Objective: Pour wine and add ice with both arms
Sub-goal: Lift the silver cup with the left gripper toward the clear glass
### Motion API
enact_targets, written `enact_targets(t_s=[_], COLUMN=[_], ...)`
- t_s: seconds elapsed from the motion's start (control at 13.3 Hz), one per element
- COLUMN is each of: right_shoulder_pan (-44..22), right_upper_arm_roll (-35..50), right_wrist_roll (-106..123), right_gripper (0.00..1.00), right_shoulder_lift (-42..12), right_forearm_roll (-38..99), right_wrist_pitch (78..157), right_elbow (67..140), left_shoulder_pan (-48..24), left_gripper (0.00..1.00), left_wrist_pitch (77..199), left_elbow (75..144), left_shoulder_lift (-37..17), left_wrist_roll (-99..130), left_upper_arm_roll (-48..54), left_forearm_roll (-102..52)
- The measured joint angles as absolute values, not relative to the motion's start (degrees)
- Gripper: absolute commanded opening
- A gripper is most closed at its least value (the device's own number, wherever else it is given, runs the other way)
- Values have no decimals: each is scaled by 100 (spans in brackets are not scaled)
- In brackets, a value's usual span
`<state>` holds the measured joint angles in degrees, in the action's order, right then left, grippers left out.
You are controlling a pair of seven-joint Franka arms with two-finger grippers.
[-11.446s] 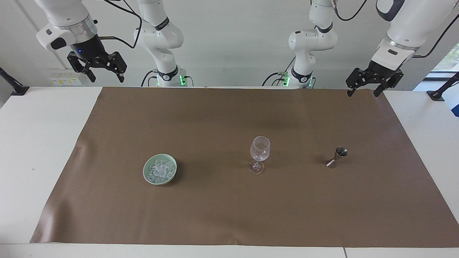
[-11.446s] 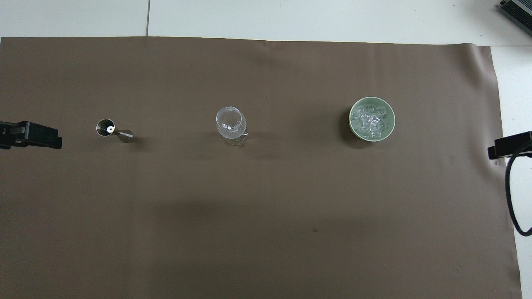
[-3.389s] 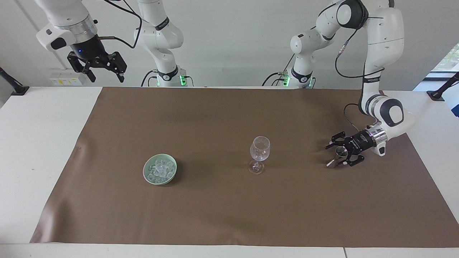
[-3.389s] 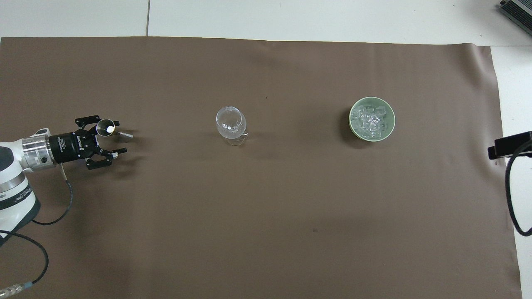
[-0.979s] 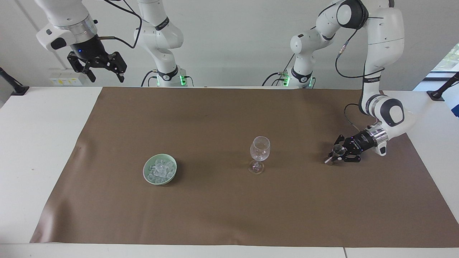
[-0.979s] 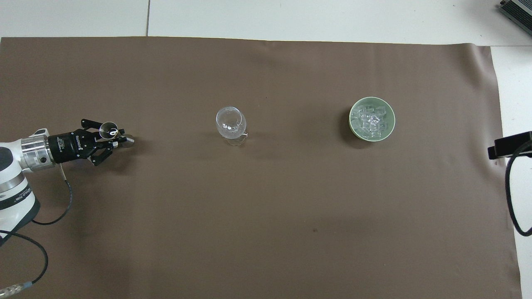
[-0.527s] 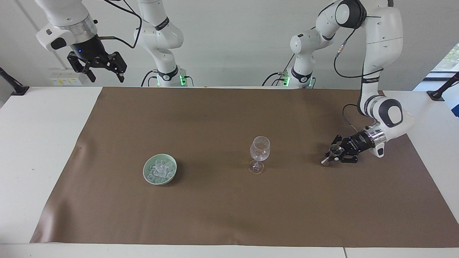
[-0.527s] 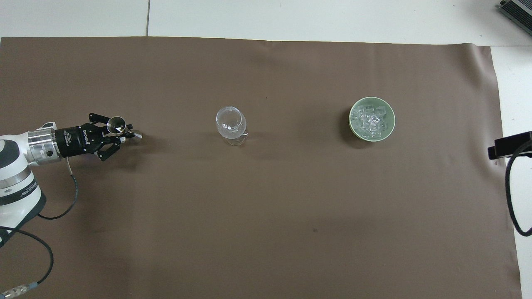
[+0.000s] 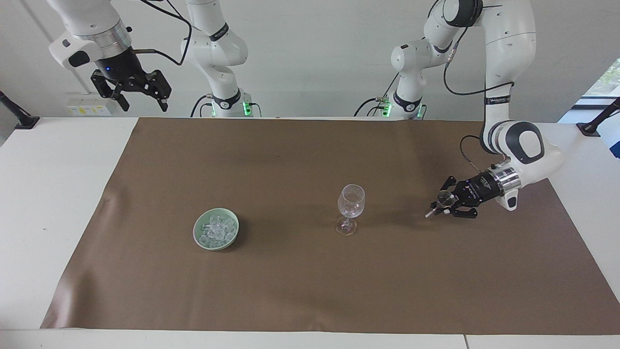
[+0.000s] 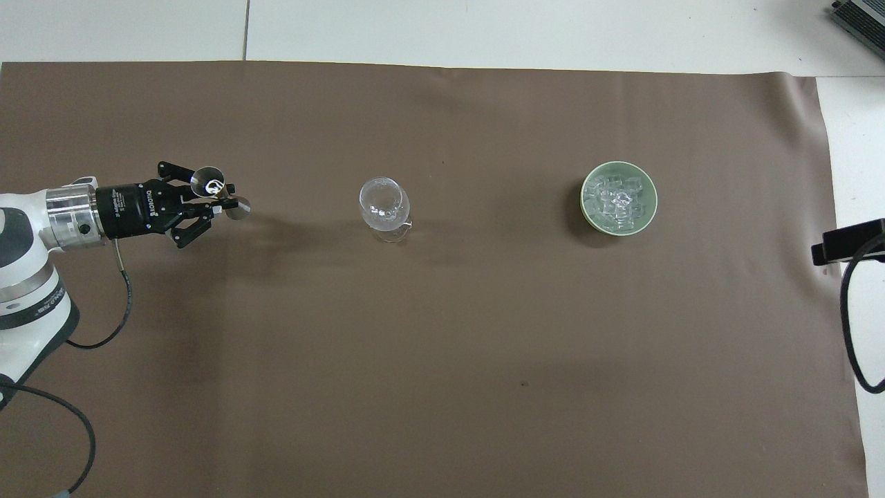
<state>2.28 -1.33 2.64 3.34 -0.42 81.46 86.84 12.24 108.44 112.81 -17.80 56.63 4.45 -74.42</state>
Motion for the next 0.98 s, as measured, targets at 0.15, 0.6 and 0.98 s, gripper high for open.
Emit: enact_targets(t_s=[0.15,0.6,0.98], right_shoulder_pan=[228,228,228], right_upper_arm_roll=[-133,-133,-133], right_wrist_roll=[264,264,264], right_gripper=[100,100,100], right_shoulder_lift=[334,334,334], right_forearm_roll=[-42,-42,-42], right_wrist_pitch=[8146,8146,8146], right_elbow=[8684,8684,8684], left_shoulder_pan=[1069,928,897], left_gripper=[0,0,0], left_wrist_pitch=[10926,10963,10965], left_elbow=[11277,11193,11167], left_shoulder_lift=[-1666,-1533,-1479], left_wrist_roll=[5857,6050,6055], left_upper_arm_roll=[448,470,492], left_forearm_roll=[-7444,-7445,-7445])
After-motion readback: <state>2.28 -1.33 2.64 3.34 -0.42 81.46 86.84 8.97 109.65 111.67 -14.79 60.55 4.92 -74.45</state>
